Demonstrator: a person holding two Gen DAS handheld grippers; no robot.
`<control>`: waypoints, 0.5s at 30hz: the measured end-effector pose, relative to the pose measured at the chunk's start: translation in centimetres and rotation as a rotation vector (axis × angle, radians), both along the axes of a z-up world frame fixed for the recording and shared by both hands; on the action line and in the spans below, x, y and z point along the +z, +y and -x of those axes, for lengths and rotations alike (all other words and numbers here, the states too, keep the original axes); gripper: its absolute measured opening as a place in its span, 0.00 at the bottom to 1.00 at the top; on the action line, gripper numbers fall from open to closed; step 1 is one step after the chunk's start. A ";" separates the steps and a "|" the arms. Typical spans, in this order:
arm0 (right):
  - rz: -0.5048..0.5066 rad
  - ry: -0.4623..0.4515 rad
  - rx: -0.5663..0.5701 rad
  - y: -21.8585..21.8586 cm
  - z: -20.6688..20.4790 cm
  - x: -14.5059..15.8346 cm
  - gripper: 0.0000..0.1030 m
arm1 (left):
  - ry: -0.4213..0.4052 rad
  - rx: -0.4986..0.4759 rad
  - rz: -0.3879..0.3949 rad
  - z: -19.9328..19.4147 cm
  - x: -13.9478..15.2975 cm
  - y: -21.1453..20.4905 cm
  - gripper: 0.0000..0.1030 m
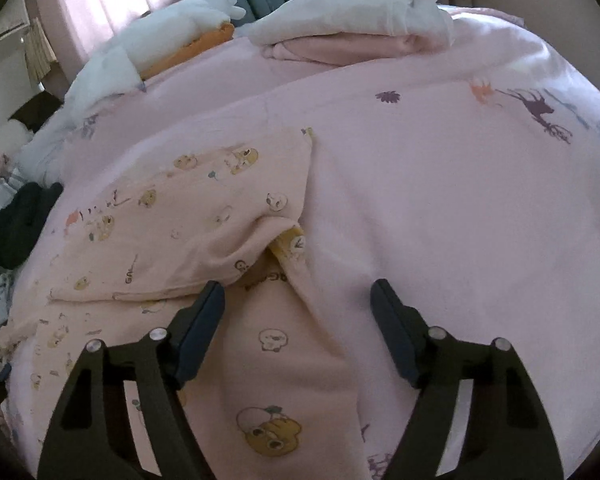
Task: Fold small clothes
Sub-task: 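Move the left gripper to the other sleeve cuff and close on it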
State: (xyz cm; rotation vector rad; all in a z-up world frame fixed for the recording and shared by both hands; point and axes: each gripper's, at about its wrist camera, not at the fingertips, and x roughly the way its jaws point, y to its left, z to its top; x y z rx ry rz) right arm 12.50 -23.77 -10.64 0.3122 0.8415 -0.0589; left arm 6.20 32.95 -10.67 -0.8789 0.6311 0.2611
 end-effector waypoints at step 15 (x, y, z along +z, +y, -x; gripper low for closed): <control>-0.171 -0.061 -0.010 -1.8 1.2 -0.8 0.71 | -0.082 0.201 0.153 1.3 -1.6 4.9 0.45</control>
